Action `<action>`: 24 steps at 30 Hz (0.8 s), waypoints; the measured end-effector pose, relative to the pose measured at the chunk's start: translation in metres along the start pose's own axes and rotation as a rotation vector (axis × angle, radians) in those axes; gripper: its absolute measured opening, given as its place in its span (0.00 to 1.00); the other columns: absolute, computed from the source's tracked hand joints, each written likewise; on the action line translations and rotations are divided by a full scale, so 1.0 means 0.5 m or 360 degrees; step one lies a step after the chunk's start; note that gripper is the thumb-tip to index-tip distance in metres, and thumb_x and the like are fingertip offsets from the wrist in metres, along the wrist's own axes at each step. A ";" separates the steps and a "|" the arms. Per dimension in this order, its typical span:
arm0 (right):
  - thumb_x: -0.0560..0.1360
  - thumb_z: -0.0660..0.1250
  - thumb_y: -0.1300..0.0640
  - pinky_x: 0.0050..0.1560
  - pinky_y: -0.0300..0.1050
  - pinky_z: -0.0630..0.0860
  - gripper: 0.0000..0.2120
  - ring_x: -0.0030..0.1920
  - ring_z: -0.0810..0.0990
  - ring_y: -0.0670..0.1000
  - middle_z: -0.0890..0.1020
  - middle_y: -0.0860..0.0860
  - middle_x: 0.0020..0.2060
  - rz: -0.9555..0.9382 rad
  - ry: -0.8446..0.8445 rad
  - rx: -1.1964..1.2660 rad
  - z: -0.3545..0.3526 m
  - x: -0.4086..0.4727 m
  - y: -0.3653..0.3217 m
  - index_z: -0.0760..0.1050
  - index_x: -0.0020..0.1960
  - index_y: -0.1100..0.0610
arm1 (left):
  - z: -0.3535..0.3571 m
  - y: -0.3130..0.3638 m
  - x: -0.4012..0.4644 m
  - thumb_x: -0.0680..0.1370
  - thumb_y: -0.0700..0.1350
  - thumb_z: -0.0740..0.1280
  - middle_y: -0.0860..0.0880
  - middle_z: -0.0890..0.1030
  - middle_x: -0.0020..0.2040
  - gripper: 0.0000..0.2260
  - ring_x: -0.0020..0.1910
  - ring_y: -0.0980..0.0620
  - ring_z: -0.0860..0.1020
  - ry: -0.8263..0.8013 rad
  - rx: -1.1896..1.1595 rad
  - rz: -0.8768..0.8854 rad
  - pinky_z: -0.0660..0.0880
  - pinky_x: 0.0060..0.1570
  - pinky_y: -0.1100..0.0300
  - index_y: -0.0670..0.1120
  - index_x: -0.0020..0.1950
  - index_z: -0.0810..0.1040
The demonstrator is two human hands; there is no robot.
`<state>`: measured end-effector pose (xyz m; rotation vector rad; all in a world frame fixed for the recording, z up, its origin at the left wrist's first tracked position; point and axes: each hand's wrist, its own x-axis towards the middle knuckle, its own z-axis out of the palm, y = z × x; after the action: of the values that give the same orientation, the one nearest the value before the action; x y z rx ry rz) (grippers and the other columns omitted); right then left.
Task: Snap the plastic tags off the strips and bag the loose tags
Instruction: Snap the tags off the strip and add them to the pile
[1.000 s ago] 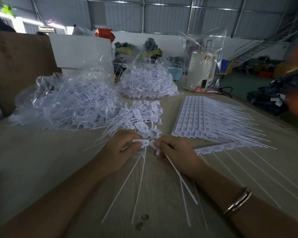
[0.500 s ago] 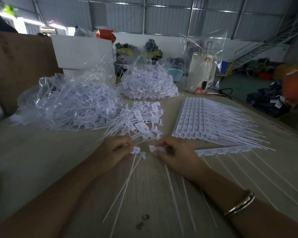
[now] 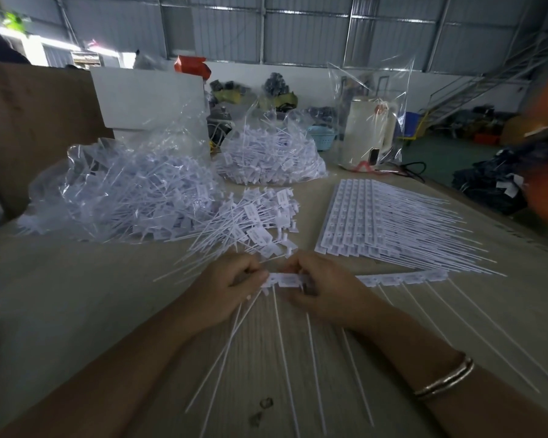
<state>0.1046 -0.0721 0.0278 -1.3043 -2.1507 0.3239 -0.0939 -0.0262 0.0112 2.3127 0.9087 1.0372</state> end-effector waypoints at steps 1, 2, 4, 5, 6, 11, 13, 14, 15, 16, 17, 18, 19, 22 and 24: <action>0.73 0.68 0.49 0.41 0.41 0.71 0.07 0.40 0.73 0.40 0.74 0.39 0.41 -0.0027 0.0024 -0.0087 0.001 -0.001 0.002 0.71 0.49 0.43 | 0.000 0.000 -0.001 0.74 0.50 0.64 0.48 0.77 0.35 0.11 0.35 0.53 0.75 -0.0001 -0.0003 -0.0004 0.70 0.39 0.57 0.43 0.38 0.77; 0.73 0.68 0.50 0.39 0.38 0.68 0.06 0.38 0.72 0.39 0.73 0.37 0.38 -0.0058 0.0075 -0.0138 0.003 -0.002 0.004 0.73 0.49 0.44 | 0.000 0.001 -0.001 0.74 0.51 0.63 0.48 0.77 0.35 0.12 0.35 0.53 0.75 -0.0013 0.0012 0.0010 0.70 0.38 0.57 0.43 0.38 0.77; 0.74 0.68 0.50 0.36 0.31 0.63 0.04 0.36 0.72 0.35 0.72 0.33 0.33 -0.0107 0.0168 -0.0172 0.006 -0.001 0.003 0.77 0.48 0.45 | 0.001 0.003 -0.002 0.74 0.51 0.64 0.48 0.77 0.34 0.12 0.35 0.53 0.74 -0.0040 0.0030 0.0077 0.70 0.37 0.60 0.44 0.37 0.77; 0.74 0.67 0.49 0.36 0.30 0.63 0.04 0.36 0.72 0.34 0.72 0.32 0.32 -0.0110 0.0186 -0.0153 0.007 0.000 0.003 0.77 0.48 0.46 | -0.001 0.004 -0.002 0.74 0.51 0.65 0.48 0.77 0.34 0.12 0.35 0.53 0.74 -0.0037 0.0036 0.0106 0.69 0.38 0.59 0.43 0.37 0.78; 0.74 0.67 0.48 0.36 0.29 0.63 0.04 0.36 0.73 0.34 0.73 0.30 0.31 -0.0095 0.0186 -0.0099 0.008 0.001 0.003 0.78 0.48 0.46 | -0.004 0.005 -0.002 0.74 0.52 0.65 0.48 0.77 0.34 0.13 0.36 0.53 0.74 -0.0021 0.0043 0.0130 0.70 0.39 0.58 0.43 0.38 0.78; 0.77 0.64 0.54 0.38 0.35 0.71 0.10 0.34 0.77 0.42 0.78 0.39 0.29 0.0045 0.0189 0.0211 0.009 0.005 0.004 0.80 0.39 0.51 | -0.010 0.017 0.002 0.75 0.52 0.62 0.53 0.74 0.36 0.11 0.39 0.54 0.72 0.0027 0.0140 0.0307 0.68 0.42 0.58 0.46 0.37 0.73; 0.77 0.64 0.56 0.39 0.35 0.71 0.11 0.33 0.77 0.42 0.78 0.41 0.29 0.0035 0.0205 0.0266 0.010 0.005 -0.002 0.77 0.37 0.50 | -0.008 0.021 0.003 0.76 0.49 0.63 0.54 0.73 0.36 0.09 0.39 0.56 0.71 0.0044 0.0164 0.0330 0.67 0.42 0.61 0.47 0.38 0.73; 0.77 0.64 0.57 0.39 0.33 0.71 0.11 0.33 0.77 0.41 0.78 0.42 0.30 0.0038 0.0224 0.0313 0.010 0.006 -0.005 0.77 0.36 0.49 | -0.007 0.020 0.004 0.76 0.48 0.63 0.54 0.73 0.36 0.08 0.39 0.57 0.71 0.0058 0.0122 0.0286 0.67 0.41 0.62 0.47 0.38 0.73; 0.77 0.64 0.57 0.38 0.32 0.71 0.11 0.33 0.77 0.41 0.79 0.43 0.29 0.0062 0.0244 0.0395 0.011 0.006 -0.008 0.76 0.36 0.49 | -0.007 0.020 0.003 0.76 0.46 0.62 0.54 0.72 0.36 0.07 0.38 0.59 0.71 0.0054 0.0028 0.0216 0.67 0.40 0.64 0.48 0.38 0.72; 0.77 0.64 0.58 0.38 0.32 0.71 0.12 0.32 0.77 0.41 0.79 0.44 0.29 0.0089 0.0261 0.0498 0.011 0.007 -0.013 0.76 0.35 0.50 | -0.007 0.021 0.003 0.75 0.44 0.61 0.55 0.72 0.35 0.06 0.36 0.61 0.70 0.0036 -0.0090 0.0145 0.66 0.39 0.65 0.48 0.38 0.71; 0.77 0.64 0.58 0.37 0.33 0.71 0.13 0.31 0.77 0.42 0.79 0.45 0.29 0.0111 0.0267 0.0605 0.012 0.008 -0.019 0.75 0.34 0.49 | -0.008 0.024 0.002 0.75 0.43 0.60 0.54 0.71 0.34 0.06 0.33 0.62 0.70 0.0001 -0.0220 0.0080 0.65 0.37 0.66 0.48 0.38 0.71; 0.77 0.63 0.59 0.36 0.35 0.72 0.14 0.31 0.78 0.45 0.79 0.46 0.29 0.0123 0.0259 0.0703 0.015 0.009 -0.024 0.75 0.34 0.49 | -0.008 0.026 0.002 0.75 0.43 0.59 0.53 0.71 0.32 0.06 0.31 0.62 0.69 -0.0037 -0.0343 0.0023 0.65 0.35 0.66 0.46 0.38 0.71; 0.78 0.63 0.59 0.34 0.35 0.71 0.14 0.31 0.78 0.49 0.79 0.49 0.30 0.0129 0.0240 0.0781 0.017 0.009 -0.031 0.75 0.35 0.50 | -0.008 0.027 0.003 0.75 0.43 0.58 0.49 0.72 0.32 0.07 0.32 0.58 0.70 -0.0068 -0.0443 -0.0031 0.65 0.35 0.64 0.44 0.38 0.72; 0.78 0.60 0.61 0.30 0.33 0.72 0.10 0.31 0.79 0.53 0.80 0.57 0.34 0.0169 0.0266 0.1043 0.012 0.006 -0.041 0.76 0.40 0.56 | -0.013 0.029 0.000 0.74 0.44 0.58 0.36 0.74 0.37 0.10 0.38 0.47 0.72 -0.0033 -0.0689 -0.0139 0.67 0.39 0.58 0.38 0.41 0.73; 0.78 0.60 0.60 0.33 0.39 0.77 0.09 0.31 0.79 0.52 0.81 0.55 0.34 0.0284 0.0397 0.1246 -0.005 0.001 -0.030 0.77 0.43 0.58 | -0.024 0.025 -0.006 0.75 0.45 0.59 0.45 0.77 0.40 0.09 0.42 0.51 0.75 0.0054 -0.0880 -0.0215 0.71 0.45 0.58 0.43 0.40 0.76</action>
<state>0.0951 -0.0791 0.0372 -0.9952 -1.4559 0.9132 -0.0999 -0.0354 0.0251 1.7577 0.6710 1.1052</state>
